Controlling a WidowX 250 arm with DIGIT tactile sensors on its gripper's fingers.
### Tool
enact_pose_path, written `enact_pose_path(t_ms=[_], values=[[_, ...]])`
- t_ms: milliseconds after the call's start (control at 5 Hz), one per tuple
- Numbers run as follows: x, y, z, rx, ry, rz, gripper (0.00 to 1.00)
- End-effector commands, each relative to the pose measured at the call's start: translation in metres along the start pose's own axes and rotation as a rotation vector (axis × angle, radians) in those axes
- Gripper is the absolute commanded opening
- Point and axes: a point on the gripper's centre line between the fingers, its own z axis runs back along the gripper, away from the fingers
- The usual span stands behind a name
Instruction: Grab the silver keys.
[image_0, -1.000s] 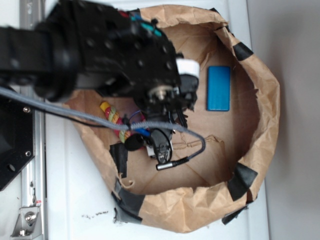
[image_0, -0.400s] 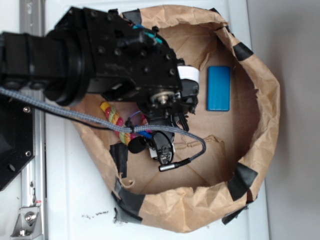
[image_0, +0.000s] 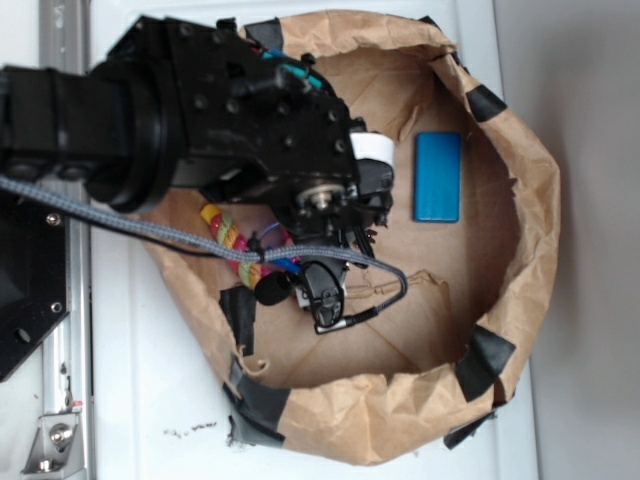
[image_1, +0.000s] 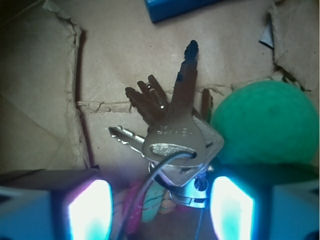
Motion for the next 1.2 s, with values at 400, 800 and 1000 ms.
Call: enact_pose_path(t_ms=[400, 800, 1000], values=[[0.001, -0.003, 0.003, 0.014, -0.04, -0.029, 0.0], [0.0, -0.002, 0.005, 0.012, -0.037, -0.03, 0.0], [-0.001, -0.006, 0.02, 0.031, 0.014, -0.025, 0.0]])
